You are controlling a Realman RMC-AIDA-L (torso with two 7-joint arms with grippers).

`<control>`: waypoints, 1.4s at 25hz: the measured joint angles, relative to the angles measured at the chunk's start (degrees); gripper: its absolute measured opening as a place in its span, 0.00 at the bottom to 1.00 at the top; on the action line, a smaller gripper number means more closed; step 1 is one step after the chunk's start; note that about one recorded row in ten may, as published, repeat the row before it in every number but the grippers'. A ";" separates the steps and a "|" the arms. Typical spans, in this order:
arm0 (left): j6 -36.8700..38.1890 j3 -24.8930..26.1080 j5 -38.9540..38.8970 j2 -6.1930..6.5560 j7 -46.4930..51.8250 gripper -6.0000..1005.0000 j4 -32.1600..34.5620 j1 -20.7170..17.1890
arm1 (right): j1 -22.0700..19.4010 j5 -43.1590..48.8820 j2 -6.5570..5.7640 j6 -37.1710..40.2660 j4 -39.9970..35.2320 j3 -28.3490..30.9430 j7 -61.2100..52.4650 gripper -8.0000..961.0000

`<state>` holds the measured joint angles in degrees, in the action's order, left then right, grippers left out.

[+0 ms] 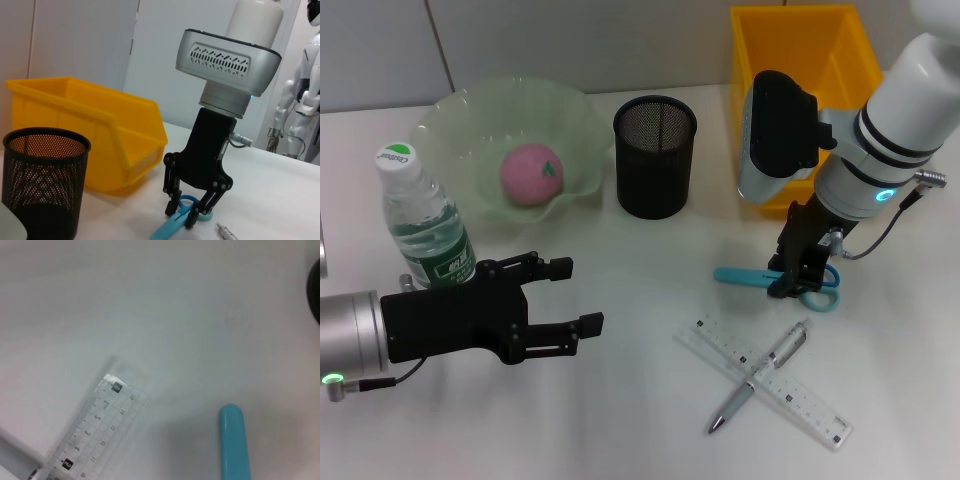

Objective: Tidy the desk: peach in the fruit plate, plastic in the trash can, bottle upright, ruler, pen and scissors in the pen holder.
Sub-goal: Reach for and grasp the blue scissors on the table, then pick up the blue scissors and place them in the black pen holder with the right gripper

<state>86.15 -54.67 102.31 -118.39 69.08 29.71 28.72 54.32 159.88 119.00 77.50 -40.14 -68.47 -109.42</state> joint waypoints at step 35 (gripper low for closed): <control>2.93 0.86 -2.40 -0.24 0.34 0.84 0.84 -0.69 | -12.43 -25.81 -0.01 4.97 -16.11 5.27 0.91 0.24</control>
<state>89.08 -53.81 99.90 -118.63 69.42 30.55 28.03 41.89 134.07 118.98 82.47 -56.25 -63.19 -108.50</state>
